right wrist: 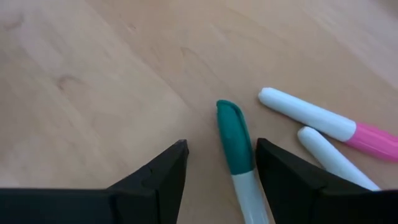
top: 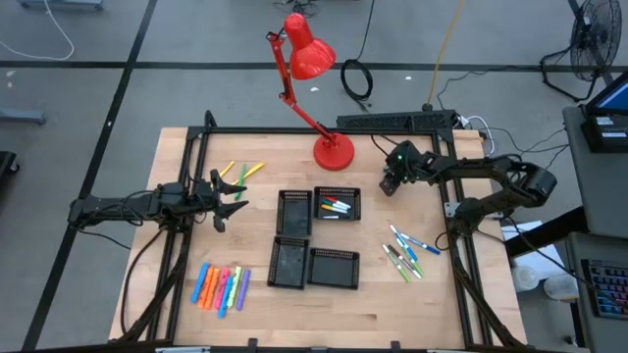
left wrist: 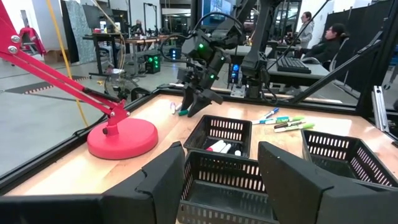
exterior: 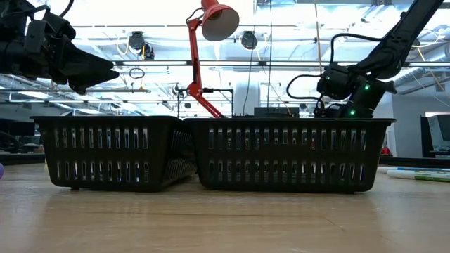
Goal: Pick & Place Markers
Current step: Put the dark blue highlighter pen into the top right black bin
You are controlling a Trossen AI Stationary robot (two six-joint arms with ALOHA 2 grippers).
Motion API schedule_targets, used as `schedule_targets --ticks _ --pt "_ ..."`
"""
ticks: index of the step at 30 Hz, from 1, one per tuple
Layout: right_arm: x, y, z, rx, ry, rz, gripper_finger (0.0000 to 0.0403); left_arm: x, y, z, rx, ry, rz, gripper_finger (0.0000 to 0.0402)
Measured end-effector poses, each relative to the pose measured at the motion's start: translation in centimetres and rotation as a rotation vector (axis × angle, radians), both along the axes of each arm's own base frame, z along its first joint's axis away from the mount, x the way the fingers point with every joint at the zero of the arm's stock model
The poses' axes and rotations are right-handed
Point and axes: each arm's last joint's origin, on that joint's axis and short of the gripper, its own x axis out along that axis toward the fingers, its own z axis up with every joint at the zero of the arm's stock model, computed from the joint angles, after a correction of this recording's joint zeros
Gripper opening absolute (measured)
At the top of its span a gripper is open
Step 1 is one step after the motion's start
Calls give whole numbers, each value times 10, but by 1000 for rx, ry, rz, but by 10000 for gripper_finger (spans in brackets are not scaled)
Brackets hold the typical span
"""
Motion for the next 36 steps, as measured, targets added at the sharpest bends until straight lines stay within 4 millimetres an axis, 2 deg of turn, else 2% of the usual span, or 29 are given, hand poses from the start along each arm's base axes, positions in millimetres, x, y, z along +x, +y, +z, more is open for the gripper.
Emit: schedule_targets --ticks 10,28,36 --pt "-1 2 -1 14 23 15 173 0 0 0 0 0 0 209" --pt "-1 2 -1 8 18 19 33 0 0 0 0 0 0 209" --pt "-1 2 -1 6 18 25 45 0 0 0 0 0 0 209"
